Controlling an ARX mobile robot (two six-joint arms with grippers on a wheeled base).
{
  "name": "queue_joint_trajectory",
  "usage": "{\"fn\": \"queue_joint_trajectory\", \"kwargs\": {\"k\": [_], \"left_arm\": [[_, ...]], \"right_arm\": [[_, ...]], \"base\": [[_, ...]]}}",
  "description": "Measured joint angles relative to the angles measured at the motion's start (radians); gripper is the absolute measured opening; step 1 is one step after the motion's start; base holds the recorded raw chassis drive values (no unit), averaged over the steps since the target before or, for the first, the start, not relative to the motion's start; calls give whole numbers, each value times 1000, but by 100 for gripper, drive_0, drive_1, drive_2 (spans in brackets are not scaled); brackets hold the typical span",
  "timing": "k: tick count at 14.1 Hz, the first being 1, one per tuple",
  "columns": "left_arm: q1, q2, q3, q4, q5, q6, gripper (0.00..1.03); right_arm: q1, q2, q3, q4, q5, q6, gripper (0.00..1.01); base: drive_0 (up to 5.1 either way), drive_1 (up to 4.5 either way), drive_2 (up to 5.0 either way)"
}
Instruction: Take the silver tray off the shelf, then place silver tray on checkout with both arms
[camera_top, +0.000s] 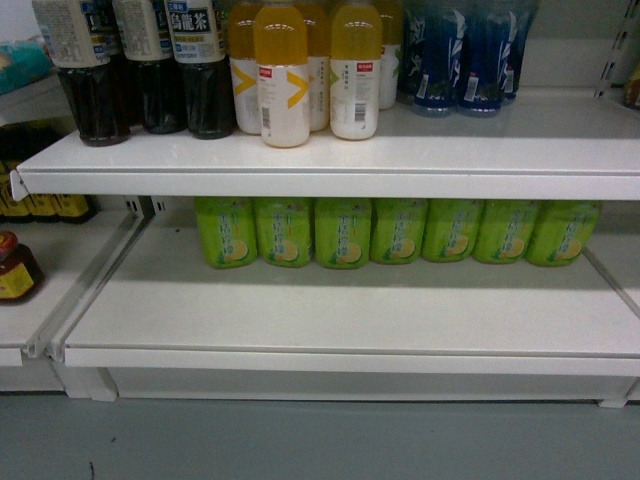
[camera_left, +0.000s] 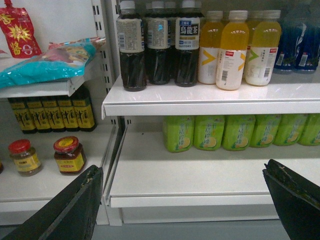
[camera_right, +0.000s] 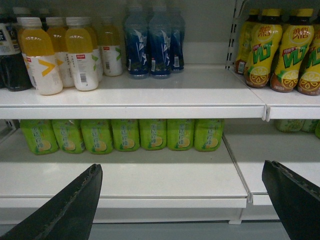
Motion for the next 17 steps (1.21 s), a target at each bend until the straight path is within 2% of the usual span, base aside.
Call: {"fn": "queue_joint_trajectory", "kwargs": {"k": [17], "left_arm": [[0, 0, 0, 0, 0, 0, 98]], "right_arm": [[0, 0, 0, 0, 0, 0, 98]], "base": [[0, 0, 0]]}}
